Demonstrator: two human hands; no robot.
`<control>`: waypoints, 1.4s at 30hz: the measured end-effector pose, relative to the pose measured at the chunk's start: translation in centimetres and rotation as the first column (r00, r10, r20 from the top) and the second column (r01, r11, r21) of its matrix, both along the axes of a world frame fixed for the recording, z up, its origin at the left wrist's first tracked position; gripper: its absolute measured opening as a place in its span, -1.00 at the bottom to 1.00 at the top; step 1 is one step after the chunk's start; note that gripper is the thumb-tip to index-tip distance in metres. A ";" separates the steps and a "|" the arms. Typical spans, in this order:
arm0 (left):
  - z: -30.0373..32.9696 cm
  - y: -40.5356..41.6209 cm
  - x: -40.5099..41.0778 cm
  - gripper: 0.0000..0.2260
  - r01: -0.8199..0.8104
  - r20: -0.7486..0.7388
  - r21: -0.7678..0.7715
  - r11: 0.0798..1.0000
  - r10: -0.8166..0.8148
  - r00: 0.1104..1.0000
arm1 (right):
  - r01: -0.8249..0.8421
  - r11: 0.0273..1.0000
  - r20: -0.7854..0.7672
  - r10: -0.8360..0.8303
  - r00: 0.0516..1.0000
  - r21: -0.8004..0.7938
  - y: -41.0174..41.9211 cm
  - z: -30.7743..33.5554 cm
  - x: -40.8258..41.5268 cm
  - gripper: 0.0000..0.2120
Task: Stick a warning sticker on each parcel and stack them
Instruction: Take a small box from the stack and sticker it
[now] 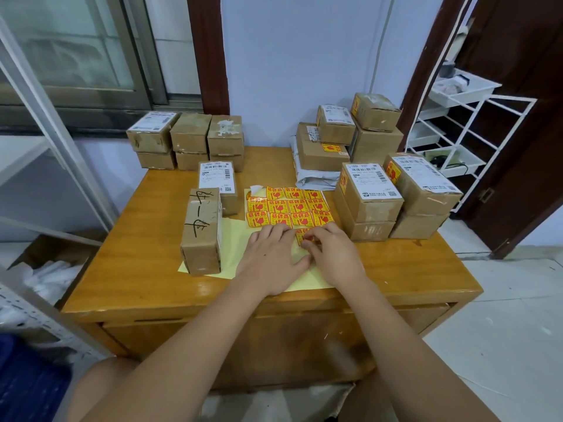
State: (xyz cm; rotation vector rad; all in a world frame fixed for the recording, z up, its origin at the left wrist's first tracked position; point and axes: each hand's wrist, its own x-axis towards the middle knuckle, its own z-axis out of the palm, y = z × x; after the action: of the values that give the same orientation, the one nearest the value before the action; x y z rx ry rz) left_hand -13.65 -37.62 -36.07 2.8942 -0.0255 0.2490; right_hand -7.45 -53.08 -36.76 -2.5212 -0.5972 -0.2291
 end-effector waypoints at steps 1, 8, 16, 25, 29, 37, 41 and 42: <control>0.0 0.0 0.0 -0.37 0.002 -0.001 -0.005 1.000 -0.002 1.000 | 0.000 1.000 0.001 0.000 1.000 -0.003 0.0 0.0 0.0 -0.79; 0.1 0.3 -0.2 -0.61 0.021 0.048 -0.087 0.996 -0.017 0.999 | 0.007 0.999 0.005 -0.007 1.000 -0.033 0.1 0.1 -0.1 -0.77; -0.1 0.5 -0.2 -0.72 0.034 0.094 -0.108 0.994 -0.023 0.995 | 0.031 0.996 0.035 -0.028 0.999 -0.086 0.3 0.3 -0.4 -0.75; -0.3 0.5 -0.1 -0.68 0.044 0.106 -0.103 0.994 -0.033 0.994 | -0.023 1.000 0.021 0.023 1.000 0.008 -0.3 -0.1 -0.2 -0.80; -0.5 0.6 -0.1 -0.66 0.036 0.108 -0.104 0.994 -0.025 0.994 | -0.020 0.998 0.075 0.024 0.997 -0.056 0.0 -0.1 -0.2 -0.82; -0.4 0.5 0.1 -0.65 0.025 0.096 -0.095 0.995 -0.015 0.995 | -0.027 0.996 0.121 0.037 0.992 -0.090 -0.1 -0.2 -0.3 -0.82; -0.5 0.5 0.1 -0.65 0.023 0.090 -0.097 0.995 -0.014 0.996 | -0.019 0.997 0.118 0.029 0.993 -0.080 -0.2 -0.1 -0.4 -0.83; -0.5 0.5 0.1 -0.65 0.022 0.090 -0.099 0.995 -0.013 0.996 | -0.016 0.997 0.120 0.026 0.992 -0.080 -0.2 -0.1 -0.4 -0.83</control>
State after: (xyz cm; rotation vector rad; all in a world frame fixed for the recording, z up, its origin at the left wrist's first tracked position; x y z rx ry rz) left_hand -13.54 -37.12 -36.57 2.7805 -0.0526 0.3661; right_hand -7.88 -53.27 -36.87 -2.5896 -0.6931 -0.3597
